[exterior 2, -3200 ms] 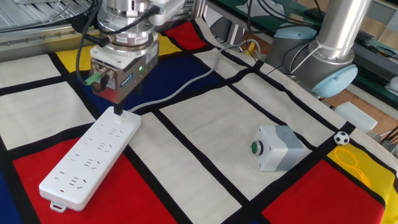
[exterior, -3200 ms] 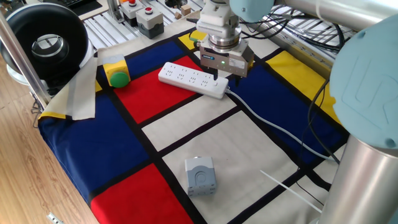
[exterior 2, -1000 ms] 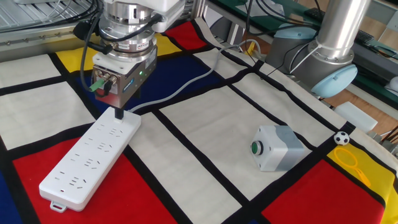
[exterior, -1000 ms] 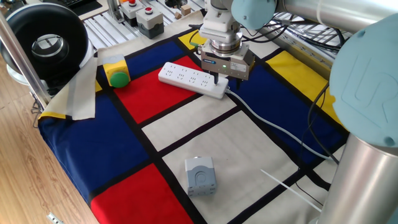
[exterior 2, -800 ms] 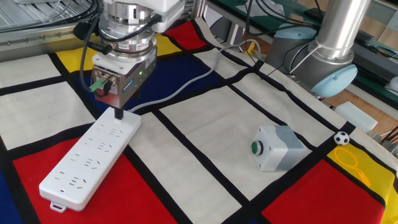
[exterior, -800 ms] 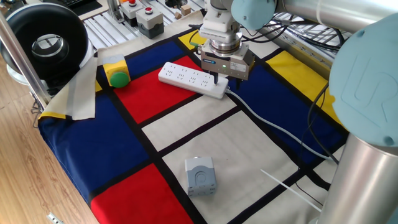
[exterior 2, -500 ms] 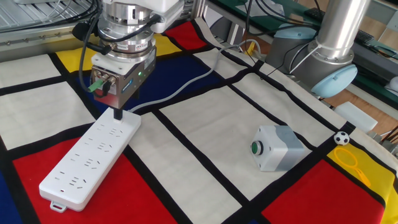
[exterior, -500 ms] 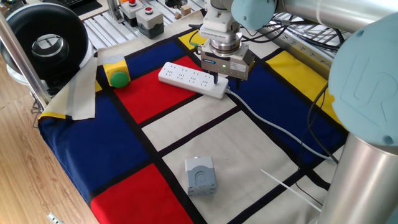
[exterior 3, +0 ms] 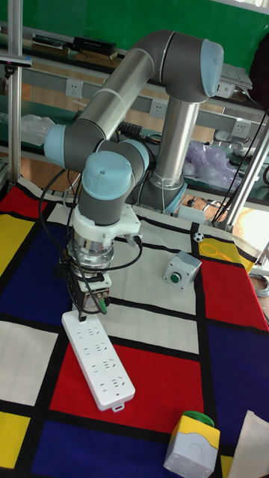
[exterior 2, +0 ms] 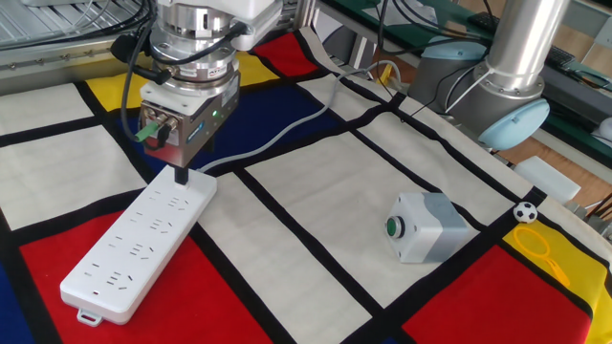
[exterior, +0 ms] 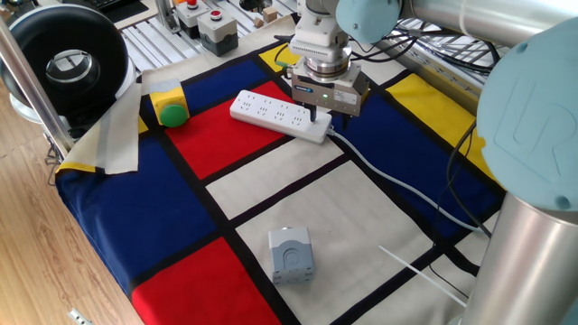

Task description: Turn on the power strip by pressing the button

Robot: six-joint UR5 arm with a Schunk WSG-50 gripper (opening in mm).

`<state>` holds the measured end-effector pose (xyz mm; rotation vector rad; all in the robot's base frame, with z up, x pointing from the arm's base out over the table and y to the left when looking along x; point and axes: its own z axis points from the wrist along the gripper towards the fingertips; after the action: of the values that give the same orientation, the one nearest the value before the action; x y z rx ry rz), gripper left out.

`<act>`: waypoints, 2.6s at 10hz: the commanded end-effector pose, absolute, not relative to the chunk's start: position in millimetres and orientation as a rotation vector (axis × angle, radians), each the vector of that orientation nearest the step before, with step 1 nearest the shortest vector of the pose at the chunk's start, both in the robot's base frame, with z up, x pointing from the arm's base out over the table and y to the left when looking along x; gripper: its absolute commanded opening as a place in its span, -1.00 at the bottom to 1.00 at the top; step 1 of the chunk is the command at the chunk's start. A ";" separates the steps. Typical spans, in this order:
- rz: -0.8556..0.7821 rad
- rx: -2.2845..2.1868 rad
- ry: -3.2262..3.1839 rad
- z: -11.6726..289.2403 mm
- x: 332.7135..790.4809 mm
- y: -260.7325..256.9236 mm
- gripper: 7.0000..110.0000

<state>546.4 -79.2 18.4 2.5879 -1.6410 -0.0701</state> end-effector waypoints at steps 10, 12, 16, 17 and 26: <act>-0.080 2.579 -1.651 17.1 545.2 -76.7 0.15; -0.084 2.577 -1.658 17.1 544.9 -75.2 0.15; -0.071 2.575 -1.648 16.7 546.5 -76.9 0.15; -0.069 2.575 -1.649 16.6 547.0 -76.8 0.15; -0.063 2.570 -1.651 15.4 547.6 -76.7 0.15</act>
<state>546.1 -78.1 15.0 2.5685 -1.6359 -0.0617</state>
